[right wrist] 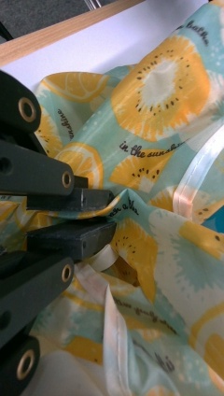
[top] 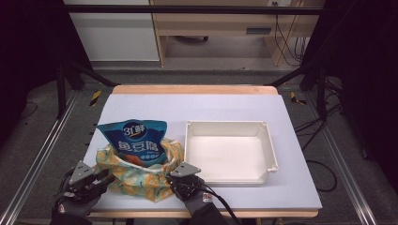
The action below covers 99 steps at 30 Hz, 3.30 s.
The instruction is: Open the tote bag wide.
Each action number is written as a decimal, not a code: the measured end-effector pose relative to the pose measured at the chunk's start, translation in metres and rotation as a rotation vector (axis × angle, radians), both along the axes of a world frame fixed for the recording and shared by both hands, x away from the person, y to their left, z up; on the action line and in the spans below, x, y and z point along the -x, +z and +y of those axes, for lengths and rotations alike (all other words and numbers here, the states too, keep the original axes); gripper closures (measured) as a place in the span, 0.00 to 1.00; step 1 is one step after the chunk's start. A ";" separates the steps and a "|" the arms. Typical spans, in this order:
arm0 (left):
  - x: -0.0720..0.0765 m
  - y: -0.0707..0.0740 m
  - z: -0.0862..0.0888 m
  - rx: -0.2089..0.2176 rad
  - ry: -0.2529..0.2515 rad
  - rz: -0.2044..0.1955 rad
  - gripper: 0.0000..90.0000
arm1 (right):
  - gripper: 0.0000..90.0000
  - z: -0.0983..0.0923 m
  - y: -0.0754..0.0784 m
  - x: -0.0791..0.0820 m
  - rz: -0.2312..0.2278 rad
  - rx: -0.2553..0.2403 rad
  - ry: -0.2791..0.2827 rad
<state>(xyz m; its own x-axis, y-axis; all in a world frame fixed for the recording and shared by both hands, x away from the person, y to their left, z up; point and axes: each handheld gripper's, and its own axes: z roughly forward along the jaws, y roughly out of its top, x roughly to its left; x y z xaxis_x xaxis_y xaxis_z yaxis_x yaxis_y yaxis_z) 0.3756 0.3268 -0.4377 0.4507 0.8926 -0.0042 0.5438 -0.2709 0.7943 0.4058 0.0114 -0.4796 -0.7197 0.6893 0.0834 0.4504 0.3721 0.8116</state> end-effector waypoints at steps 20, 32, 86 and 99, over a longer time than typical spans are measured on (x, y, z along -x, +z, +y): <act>0.022 0.044 0.017 0.153 0.083 -0.196 0.53 | 0.75 -0.014 0.034 0.012 -0.069 -0.076 0.019; 0.017 0.039 -0.002 0.126 0.051 -0.189 0.53 | 0.61 -0.050 0.078 0.008 -0.159 -0.168 0.018; -0.035 -0.020 -0.013 -0.050 -0.003 0.063 0.80 | 0.95 0.028 0.004 0.011 -0.108 -0.004 -0.017; -0.039 -0.028 -0.018 -0.084 -0.026 0.141 0.74 | 0.95 0.025 -0.012 0.012 -0.029 0.070 -0.032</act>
